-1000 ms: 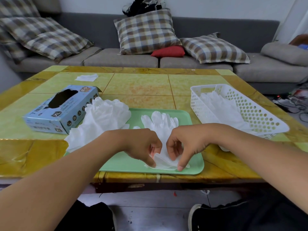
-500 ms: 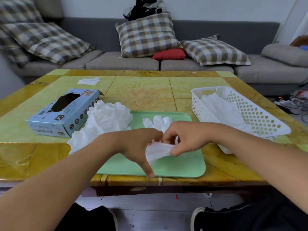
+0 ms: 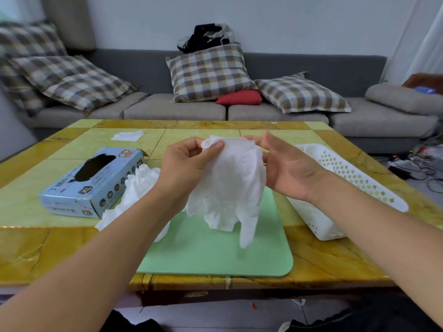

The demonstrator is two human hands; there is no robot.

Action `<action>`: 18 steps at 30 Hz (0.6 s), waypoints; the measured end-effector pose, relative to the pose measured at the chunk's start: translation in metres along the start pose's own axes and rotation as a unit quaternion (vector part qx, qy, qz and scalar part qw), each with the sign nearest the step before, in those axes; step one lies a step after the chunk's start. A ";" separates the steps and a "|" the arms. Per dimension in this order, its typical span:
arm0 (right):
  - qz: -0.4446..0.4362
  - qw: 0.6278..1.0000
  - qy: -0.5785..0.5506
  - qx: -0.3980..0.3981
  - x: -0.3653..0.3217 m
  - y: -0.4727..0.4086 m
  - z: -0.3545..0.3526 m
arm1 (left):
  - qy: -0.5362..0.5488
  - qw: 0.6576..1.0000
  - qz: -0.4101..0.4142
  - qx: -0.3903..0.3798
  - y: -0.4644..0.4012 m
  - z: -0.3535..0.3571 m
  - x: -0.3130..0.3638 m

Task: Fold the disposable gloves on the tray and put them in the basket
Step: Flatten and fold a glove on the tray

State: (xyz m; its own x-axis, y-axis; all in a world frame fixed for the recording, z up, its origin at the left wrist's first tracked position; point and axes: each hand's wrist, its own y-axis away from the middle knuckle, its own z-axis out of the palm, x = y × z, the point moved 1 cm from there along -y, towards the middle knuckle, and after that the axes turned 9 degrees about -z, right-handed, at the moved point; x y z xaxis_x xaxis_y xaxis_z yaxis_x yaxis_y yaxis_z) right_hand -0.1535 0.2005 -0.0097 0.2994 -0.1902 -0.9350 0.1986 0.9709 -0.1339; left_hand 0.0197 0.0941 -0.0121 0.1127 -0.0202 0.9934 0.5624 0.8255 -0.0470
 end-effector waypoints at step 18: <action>-0.271 0.928 0.174 0.185 -0.026 0.001 0.023 | 0.039 0.997 0.037 -0.056 0.000 0.019 0.030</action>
State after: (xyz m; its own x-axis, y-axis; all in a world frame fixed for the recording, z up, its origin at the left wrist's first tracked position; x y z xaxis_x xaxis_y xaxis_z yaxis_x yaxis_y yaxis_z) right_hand -0.1400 0.2031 0.0222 -0.2461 -0.5155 -0.8208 0.5585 0.6167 -0.5548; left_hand 0.0075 0.1039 0.0199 0.2186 -0.0087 0.9758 0.6378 0.7581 -0.1361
